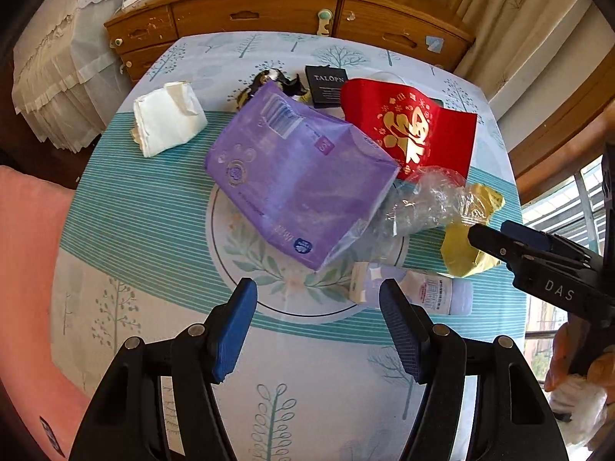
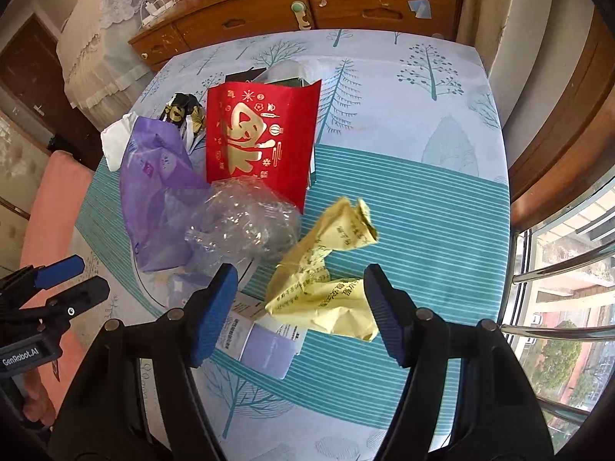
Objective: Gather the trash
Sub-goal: 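Reach the right tool to the yellow crumpled paper and close on it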
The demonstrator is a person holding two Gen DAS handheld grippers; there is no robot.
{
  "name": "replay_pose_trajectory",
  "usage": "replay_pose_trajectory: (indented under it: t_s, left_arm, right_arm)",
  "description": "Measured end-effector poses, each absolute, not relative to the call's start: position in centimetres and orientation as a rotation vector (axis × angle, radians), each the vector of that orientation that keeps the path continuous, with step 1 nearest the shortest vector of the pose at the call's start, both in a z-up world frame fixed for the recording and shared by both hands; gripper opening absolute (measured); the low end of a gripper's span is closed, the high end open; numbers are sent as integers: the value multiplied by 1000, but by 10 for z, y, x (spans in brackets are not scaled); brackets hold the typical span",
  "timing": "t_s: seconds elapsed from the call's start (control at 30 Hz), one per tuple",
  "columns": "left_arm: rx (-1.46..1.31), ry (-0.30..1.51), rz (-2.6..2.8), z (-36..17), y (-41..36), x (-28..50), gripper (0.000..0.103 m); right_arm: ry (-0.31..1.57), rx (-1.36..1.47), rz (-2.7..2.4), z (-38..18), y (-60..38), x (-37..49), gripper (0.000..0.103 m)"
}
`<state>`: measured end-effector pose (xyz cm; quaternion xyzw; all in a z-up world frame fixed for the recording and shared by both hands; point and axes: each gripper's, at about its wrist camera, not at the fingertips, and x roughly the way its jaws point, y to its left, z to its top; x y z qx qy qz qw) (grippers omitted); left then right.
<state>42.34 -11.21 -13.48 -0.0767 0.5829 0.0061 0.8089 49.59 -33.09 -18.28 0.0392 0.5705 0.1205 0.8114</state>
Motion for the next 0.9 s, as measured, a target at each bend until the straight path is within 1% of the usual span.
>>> replay_pose_trajectory:
  t_s: [0.37, 0.4, 0.43, 0.47, 0.5, 0.53, 0.57, 0.63, 0.7, 0.9]
  left_arm:
    - [-114, 1300, -34, -149, -145, 436, 67]
    - [-108, 1301, -38, -149, -147, 436, 67]
    - [-102, 1302, -42, -149, -148, 436, 67]
    - [-95, 1304, -49, -150, -151, 435, 67]
    - [-88, 1305, -58, -150, -152, 434, 67]
    - [-76, 1306, -69, -150, -155, 434, 67]
    - [-61, 1305, -79, -150, -158, 434, 67]
    - [-9, 1296, -105, -149, -165, 433, 67]
    - [57, 1294, -144, -150, -175, 434, 67]
    - [233, 1310, -273, -159, -203, 439, 67]
  right_arm:
    - [1246, 94, 313, -209, -328, 494, 65]
    - [1240, 97, 319, -210, -327, 494, 64]
    - [1233, 95, 323, -209, -326, 492, 55]
    - [1227, 86, 320, -209, -326, 492, 49]
    - [1227, 79, 326, -210, -325, 492, 34]
    - [1231, 79, 332, -210, -325, 492, 24]
    - [1233, 87, 341, -210, -326, 491, 22]
    - [1226, 105, 346, -209, -329, 488, 14]
    - [1225, 122, 344, -207, -336, 485, 10]
    - [1233, 186, 313, -203, -361, 477, 10]
